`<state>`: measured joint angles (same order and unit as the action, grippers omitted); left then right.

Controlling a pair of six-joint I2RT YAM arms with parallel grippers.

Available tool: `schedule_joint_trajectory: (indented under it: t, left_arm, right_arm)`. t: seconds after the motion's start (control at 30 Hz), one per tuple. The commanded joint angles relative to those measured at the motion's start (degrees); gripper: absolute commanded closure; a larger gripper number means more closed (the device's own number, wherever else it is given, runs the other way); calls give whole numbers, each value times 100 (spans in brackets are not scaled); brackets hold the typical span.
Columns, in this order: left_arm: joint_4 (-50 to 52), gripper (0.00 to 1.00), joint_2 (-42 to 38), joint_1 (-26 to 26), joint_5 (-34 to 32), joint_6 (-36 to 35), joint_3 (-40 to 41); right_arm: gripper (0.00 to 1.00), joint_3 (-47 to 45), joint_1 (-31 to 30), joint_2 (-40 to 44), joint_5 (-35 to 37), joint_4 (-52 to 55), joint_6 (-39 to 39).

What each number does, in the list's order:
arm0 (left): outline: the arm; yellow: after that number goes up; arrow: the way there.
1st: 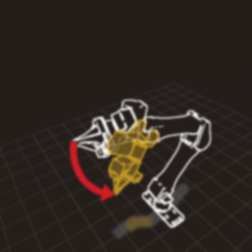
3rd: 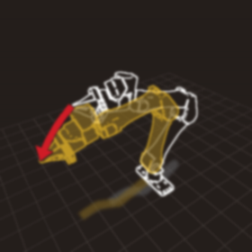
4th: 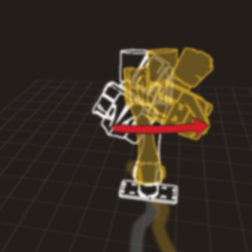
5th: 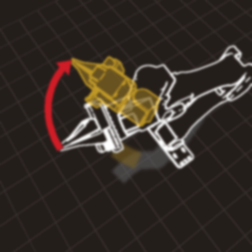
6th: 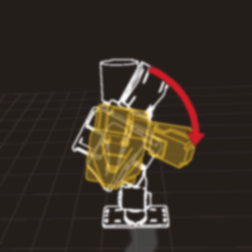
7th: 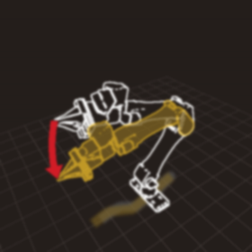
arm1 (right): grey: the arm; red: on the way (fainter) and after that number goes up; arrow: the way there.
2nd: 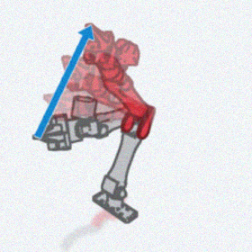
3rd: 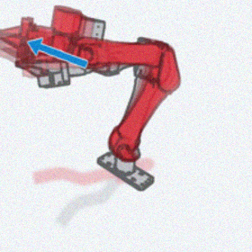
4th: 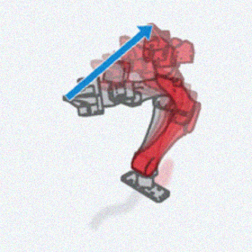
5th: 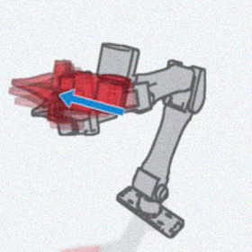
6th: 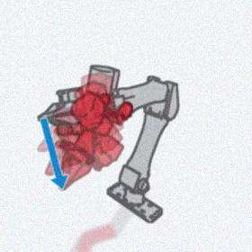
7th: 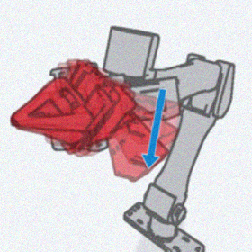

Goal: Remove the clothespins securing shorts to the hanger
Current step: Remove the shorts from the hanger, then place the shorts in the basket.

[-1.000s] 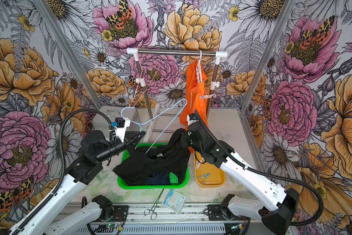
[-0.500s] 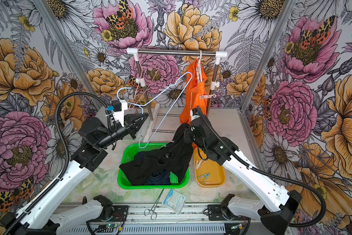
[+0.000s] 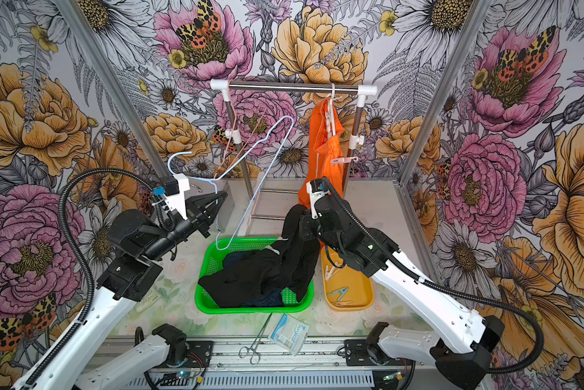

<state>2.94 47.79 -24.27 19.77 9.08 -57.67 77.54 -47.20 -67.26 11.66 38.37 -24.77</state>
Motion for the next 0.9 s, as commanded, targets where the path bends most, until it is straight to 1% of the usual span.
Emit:
schedule_joint_trajectory:
  t: [0.0, 0.27, 0.5, 0.63, 0.87]
  left_arm:
    - [349, 100, -257, 186, -305, -32, 137]
    - [1178, 100, -845, 740, -535, -115, 212]
    - [2061, 100, -1346, 1147, -931, -330, 125]
    - [2437, 100, -1492, 1210, -1145, -475, 12]
    - [2499, 100, -1491, 1223, -1173, -493, -34]
  right_arm:
    - [100, 288, -401, -216, -333, -286, 166]
    - [100, 470, -689, -1021, -1014, -580, 532]
    - [100, 530, -831, -1777, -1906, -1146, 512]
    - [100, 495, -951, -2148, -2372, -1385, 500]
    - [100, 523, -1025, -3055, -2703, -1673, 434]
